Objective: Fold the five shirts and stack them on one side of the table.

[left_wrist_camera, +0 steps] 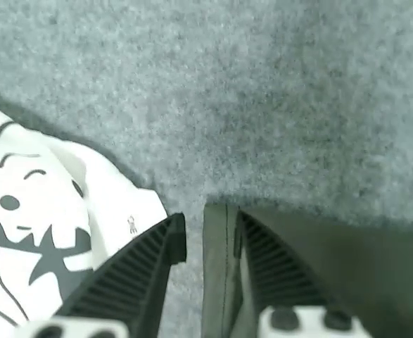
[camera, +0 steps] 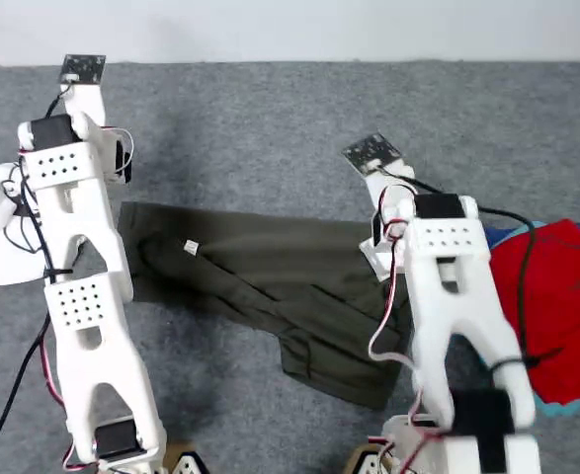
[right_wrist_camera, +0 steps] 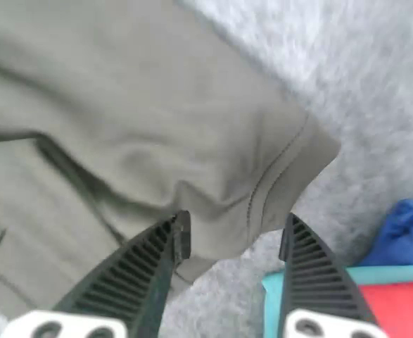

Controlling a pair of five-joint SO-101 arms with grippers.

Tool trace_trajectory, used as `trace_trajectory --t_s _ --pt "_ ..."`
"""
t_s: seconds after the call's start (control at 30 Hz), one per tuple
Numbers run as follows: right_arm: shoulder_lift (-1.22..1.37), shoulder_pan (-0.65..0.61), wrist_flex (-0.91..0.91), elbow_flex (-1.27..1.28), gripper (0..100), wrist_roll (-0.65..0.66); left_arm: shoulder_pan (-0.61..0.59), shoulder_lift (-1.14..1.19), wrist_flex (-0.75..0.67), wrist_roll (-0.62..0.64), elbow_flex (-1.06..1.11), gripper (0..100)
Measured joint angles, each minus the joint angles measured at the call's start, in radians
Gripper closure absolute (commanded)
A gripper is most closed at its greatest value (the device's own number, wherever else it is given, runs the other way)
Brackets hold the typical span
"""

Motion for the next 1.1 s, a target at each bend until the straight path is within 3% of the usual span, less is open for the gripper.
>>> trace_trajectory --t_s 0.2,0.47,0.57,0.83,1.1 --pt "-0.078 -0.044 0.037 0.146 78.9 0.058 0.049 -0.106 0.0 0.0 0.313 88" --pt "-0.189 -0.258 0.112 0.318 79.0 0.077 0.114 -0.262 -0.003 0.0 0.588 88" --pt "-0.272 -0.33 0.149 0.367 79.0 0.163 0.12 -0.331 -0.005 0.0 0.684 88" --pt "-0.354 -0.354 0.158 0.644 79.0 0.411 0.12 -0.466 0.0 0.0 0.875 88" --pt "-0.358 -0.356 0.117 0.749 79.1 0.466 0.118 -0.476 -0.006 0.0 0.879 88"
